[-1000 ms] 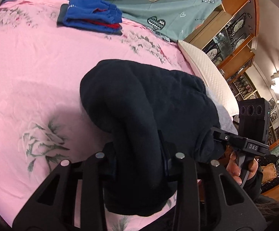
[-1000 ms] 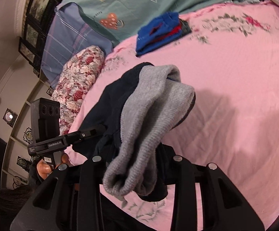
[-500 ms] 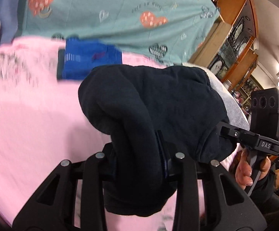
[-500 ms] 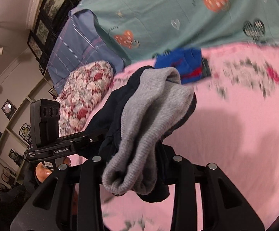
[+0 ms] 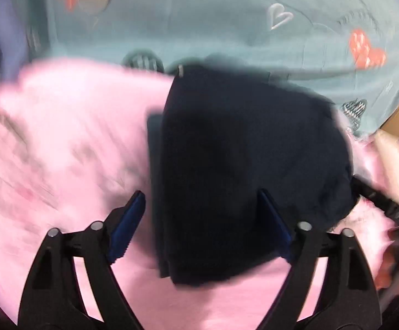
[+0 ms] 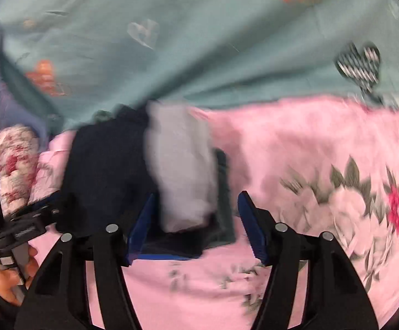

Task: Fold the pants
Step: 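Carry the folded pants with both grippers onto the blue garment stack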

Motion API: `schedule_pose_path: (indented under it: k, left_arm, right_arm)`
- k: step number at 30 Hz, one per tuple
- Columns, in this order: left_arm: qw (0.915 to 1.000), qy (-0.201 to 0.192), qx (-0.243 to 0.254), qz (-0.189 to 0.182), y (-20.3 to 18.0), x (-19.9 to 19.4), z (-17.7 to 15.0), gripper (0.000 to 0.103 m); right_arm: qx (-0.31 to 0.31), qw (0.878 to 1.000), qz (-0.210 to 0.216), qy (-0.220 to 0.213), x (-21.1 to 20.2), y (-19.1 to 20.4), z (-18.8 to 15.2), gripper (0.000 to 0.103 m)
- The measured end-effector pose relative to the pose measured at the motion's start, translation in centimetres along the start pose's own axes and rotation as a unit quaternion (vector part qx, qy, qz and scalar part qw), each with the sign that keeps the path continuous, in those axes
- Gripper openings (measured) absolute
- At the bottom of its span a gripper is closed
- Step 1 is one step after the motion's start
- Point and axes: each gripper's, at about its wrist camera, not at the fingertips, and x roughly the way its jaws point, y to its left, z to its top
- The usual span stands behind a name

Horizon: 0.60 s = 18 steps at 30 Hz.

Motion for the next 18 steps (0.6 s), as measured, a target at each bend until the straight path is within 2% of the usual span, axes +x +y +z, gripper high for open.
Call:
schedule_pose_path:
  k: [1,3,6,8,9,11,13,14,15,16,18]
  left_arm:
    - [0.9999,-0.008,-0.009,-0.011,0.6,-0.6,-0.3,0.093]
    - [0.9994,-0.029,-0.007,-0.016,0.9,-3.0,-0.8,0.091]
    - [0.9953,-0.094,0.004,-0.020,0.0,-7.0,-0.4,0.092]
    - [0.9908,-0.131,0.026,-0.020,-1.7,-8.7,0.4,0.095]
    - [0.9893,-0.138,0.045,-0.010,-3.0,-8.5,0.9,0.097]
    - [0.9897,-0.118,0.073,0.038,-4.4,-5.4,2.1,0.097]
    - [0.9902,-0.086,0.057,0.094,-3.9,-1.4,3.0,0.098]
    - [0.9929,-0.056,0.035,0.099,-2.6,1.0,3.1,0.100]
    - [0.9960,-0.039,0.004,0.080,-1.3,2.4,2.9,0.101]
    - [0.9958,-0.048,-0.011,0.077,-1.0,2.2,2.9,0.101]
    - [0.9957,-0.061,0.008,0.070,-1.8,0.6,3.1,0.101]
  right_arm:
    - [0.013,1.000,0.015,-0.017,-0.6,-0.6,-0.3,0.064]
    - [0.011,0.998,0.015,-0.062,-2.9,-0.6,-0.8,0.064]
    - [-0.034,0.989,0.021,-0.143,-7.1,1.8,-0.4,0.064]
    - [-0.056,0.984,0.048,-0.162,-8.4,4.2,0.5,0.064]
    - [-0.061,0.984,0.059,-0.156,-8.0,5.1,1.2,0.064]
    - [-0.061,0.990,0.047,-0.120,-5.4,6.2,2.5,0.064]
    - [-0.052,0.998,-0.011,-0.043,-0.3,6.0,3.3,0.066]
    - [-0.045,0.997,-0.058,-0.003,2.7,5.0,3.4,0.069]
    - [-0.040,0.996,-0.073,0.008,4.1,4.3,3.4,0.077]
    - [-0.021,0.998,-0.054,0.014,4.4,3.4,3.5,0.077]
    - [0.009,1.000,-0.012,0.006,2.9,2.7,3.6,0.077]
